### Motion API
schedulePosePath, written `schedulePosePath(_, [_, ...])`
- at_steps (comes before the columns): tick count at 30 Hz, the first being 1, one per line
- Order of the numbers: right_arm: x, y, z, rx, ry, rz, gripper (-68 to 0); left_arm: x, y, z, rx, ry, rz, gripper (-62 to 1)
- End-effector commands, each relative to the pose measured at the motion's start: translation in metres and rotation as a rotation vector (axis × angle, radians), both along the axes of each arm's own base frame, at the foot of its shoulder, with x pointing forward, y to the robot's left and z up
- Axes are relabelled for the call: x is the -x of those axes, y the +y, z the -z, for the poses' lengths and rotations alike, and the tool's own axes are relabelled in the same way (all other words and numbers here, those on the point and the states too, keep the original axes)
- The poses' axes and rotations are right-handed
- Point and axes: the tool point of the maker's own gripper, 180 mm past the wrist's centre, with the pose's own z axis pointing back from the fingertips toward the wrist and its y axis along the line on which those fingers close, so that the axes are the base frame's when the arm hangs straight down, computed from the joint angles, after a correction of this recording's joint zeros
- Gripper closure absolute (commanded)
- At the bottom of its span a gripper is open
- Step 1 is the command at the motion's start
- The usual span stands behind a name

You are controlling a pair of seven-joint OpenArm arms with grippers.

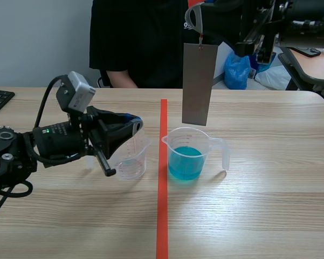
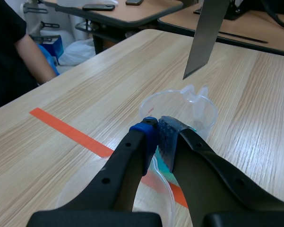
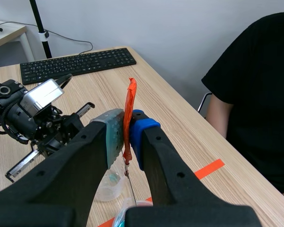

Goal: Do the redox reaction experiment.
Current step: 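Raise the plate and point at it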

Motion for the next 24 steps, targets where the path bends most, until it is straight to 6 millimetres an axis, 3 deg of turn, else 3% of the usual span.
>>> schedulePosePath(1, [-0.001, -0.003, -0.017, -0.014, -0.051, -0.003, -1.6, -0.004, -0.005, -0.013, 0.041, -0.028, 0.006, -3.8])
schedulePosePath(14, [-0.001, -0.003, -0.017, -0.014, -0.052, -0.004, -1.5, -0.013, -0.035, -0.029, 0.079, -0.044, 0.029, -3.8])
schedulePosePath(24, [-0.001, -0.003, -0.018, -0.017, -0.054, -0.004, -1.5, -0.012, -0.052, -0.029, 0.052, -0.038, 0.067, -3.8])
